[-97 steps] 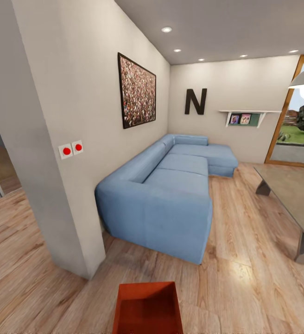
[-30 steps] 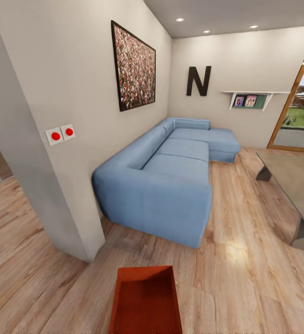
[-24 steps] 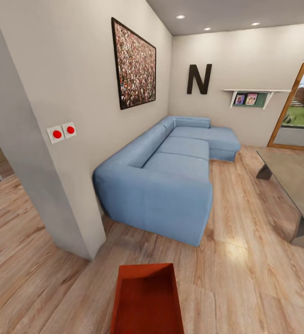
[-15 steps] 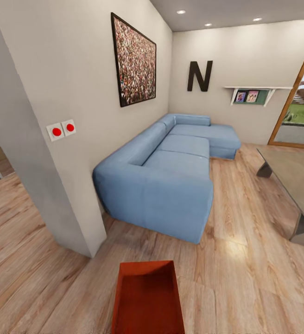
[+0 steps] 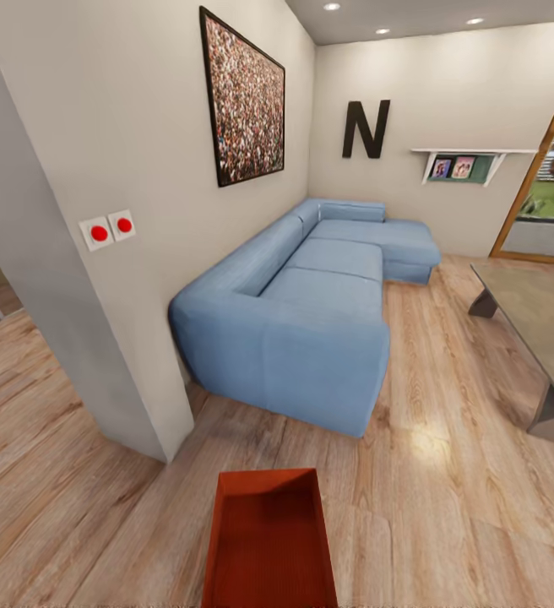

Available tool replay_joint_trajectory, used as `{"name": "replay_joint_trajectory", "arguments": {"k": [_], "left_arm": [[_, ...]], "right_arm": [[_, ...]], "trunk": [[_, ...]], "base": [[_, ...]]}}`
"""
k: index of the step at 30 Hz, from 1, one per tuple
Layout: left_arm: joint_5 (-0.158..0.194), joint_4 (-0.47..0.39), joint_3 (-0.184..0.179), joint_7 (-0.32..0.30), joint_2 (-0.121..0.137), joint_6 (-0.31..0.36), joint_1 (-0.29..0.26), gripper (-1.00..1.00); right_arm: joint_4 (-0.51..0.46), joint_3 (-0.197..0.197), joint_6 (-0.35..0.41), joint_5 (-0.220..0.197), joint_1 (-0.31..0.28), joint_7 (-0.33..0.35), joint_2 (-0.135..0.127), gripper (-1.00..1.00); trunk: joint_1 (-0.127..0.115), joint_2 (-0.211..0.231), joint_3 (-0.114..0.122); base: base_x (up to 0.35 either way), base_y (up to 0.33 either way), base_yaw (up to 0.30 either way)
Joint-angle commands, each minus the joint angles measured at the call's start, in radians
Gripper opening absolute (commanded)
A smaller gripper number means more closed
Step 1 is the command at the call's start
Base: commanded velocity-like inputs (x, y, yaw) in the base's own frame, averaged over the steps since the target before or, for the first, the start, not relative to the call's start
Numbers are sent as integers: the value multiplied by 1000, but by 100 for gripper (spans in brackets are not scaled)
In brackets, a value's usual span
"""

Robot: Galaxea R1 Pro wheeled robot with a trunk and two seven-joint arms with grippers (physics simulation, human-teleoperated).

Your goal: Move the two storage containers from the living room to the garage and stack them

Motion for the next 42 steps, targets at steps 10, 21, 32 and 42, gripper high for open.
{"name": "replay_joint_trajectory", "arguments": {"k": [10, 21, 32, 42], "left_arm": [[4, -1, 1, 2, 0, -2, 0, 100], [-1, -3, -5, 0, 2, -2, 0, 100], [-6, -4, -6, 0, 18, -2, 0, 100], [-5, -4, -6, 0, 17, -2, 0, 100]], "right_arm": [[3, 9, -2, -8, -1, 0, 0, 100], [3, 10, -2, -8, -1, 0, 0, 100], [3, 9, -3, -7, -1, 0, 0, 100], [3, 9, -2, -6, -1, 0, 1, 100]], "trunk": [[0, 0, -17], [0, 0, -34], [0, 0, -52], [0, 0, -68]], "base": [[0, 0, 0], [0, 0, 0], [0, 0, 0], [0, 0, 0]]}}
